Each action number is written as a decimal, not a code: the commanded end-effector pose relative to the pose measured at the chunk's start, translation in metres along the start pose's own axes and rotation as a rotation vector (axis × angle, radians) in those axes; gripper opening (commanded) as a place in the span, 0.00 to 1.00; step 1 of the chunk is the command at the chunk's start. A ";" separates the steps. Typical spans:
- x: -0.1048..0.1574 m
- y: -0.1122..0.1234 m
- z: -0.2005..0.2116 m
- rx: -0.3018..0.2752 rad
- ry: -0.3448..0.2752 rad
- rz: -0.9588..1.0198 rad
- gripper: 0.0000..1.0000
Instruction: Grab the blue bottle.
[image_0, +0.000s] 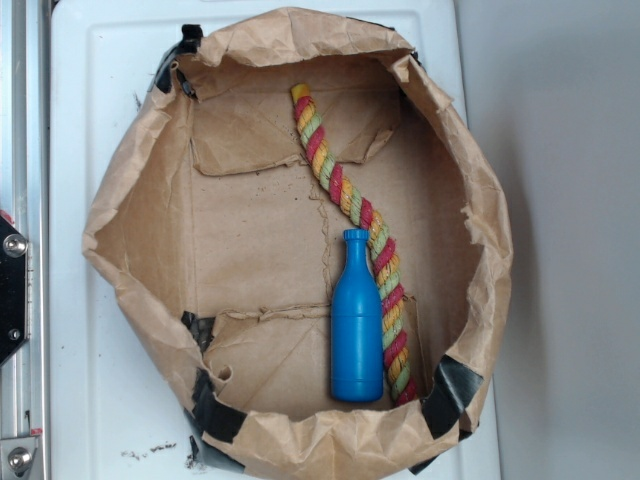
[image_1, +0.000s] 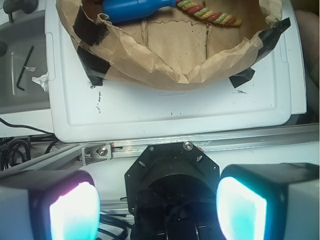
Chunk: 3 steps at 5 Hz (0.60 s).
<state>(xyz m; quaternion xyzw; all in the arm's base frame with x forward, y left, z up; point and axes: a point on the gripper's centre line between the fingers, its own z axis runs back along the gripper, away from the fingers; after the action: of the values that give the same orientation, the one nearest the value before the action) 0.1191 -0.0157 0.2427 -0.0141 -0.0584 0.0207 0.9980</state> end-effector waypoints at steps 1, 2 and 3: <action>0.000 0.000 0.000 0.000 0.000 0.000 1.00; 0.050 0.028 -0.008 -0.043 -0.035 0.053 1.00; 0.087 0.033 -0.015 -0.069 -0.062 0.074 1.00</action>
<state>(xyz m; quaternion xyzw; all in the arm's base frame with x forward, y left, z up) 0.2030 0.0165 0.2258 -0.0565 -0.0698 0.0502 0.9947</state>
